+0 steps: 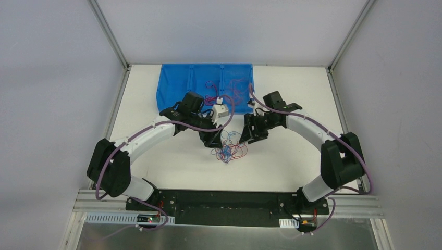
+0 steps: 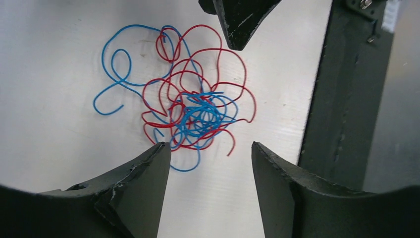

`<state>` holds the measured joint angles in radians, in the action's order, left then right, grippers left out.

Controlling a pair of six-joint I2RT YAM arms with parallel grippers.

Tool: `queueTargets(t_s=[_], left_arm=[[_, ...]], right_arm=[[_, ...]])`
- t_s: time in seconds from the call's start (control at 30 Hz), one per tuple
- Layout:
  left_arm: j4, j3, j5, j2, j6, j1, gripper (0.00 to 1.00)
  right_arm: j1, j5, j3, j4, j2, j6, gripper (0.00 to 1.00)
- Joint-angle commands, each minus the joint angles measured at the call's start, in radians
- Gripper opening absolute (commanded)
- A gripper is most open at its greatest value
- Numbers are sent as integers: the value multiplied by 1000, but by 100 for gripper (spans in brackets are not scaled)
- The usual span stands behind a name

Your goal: Untangle the cables

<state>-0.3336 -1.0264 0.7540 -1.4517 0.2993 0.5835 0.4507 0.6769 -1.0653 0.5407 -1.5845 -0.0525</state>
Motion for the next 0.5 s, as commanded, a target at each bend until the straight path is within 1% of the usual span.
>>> queueTargets(t_s=[0.0, 0.13, 0.2, 0.33, 0.47], left_arm=[[-26, -66, -11, -75, 299, 12, 60], [-88, -99, -5, -141, 454, 36, 57], [-95, -105, -10, -168, 497, 44, 56], [-97, -126, -25, -224, 538, 61, 54], [-97, -143, -46, -261, 565, 85, 43]], right_arm=[[12, -42, -21, 12, -66, 24, 58], [23, -67, -59, 1, -127, 46, 57], [34, -81, -78, -7, -153, 64, 56], [62, -114, -113, -12, -200, 107, 55], [101, -178, -124, -12, -246, 108, 52]])
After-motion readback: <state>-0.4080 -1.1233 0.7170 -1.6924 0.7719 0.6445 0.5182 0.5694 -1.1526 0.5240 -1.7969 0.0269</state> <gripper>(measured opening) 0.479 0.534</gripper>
